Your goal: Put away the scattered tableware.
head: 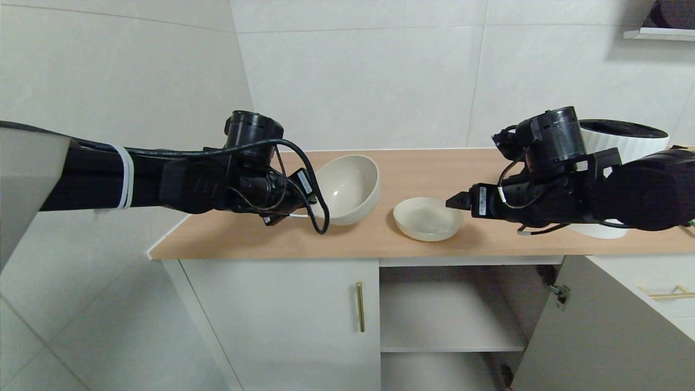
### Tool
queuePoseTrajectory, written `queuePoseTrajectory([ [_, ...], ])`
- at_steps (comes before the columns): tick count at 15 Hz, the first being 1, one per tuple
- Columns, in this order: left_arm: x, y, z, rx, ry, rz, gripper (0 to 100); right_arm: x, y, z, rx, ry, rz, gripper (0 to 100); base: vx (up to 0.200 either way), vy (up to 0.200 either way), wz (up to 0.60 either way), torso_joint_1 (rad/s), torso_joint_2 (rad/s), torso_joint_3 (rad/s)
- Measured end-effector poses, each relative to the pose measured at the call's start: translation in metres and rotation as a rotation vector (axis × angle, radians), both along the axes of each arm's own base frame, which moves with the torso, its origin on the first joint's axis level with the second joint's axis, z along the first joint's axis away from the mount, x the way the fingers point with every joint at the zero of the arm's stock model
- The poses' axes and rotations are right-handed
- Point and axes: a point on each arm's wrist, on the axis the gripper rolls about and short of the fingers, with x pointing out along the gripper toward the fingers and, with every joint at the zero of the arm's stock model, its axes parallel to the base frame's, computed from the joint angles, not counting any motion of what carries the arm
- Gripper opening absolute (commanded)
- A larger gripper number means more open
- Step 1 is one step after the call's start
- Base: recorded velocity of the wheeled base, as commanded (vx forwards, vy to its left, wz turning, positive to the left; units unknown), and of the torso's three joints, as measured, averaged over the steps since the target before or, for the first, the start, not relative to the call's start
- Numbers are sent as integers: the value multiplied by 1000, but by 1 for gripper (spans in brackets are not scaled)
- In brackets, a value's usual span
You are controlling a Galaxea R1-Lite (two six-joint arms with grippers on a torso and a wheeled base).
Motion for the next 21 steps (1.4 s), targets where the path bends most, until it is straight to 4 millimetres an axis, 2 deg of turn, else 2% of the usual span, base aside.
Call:
queuePoseTrajectory([
  [7, -4, 2, 6, -6, -13, 1, 0, 38, 19, -30, -30, -15, -143, 100, 0, 0, 0, 0, 0, 0],
  [14, -7, 3, 9, -6, -16, 1, 0, 50, 24, -51, -49, 17, -146, 100, 0, 0, 0, 0, 0, 0],
  [15, -7, 3, 9, -6, -17, 1, 0, 50, 24, -53, -50, 20, -145, 0, 0, 0, 0, 0, 0, 0],
  [21, -8, 3, 10, -7, -17, 1, 0, 50, 24, -53, -29, 26, -147, 0, 0, 0, 0, 0, 0, 0],
])
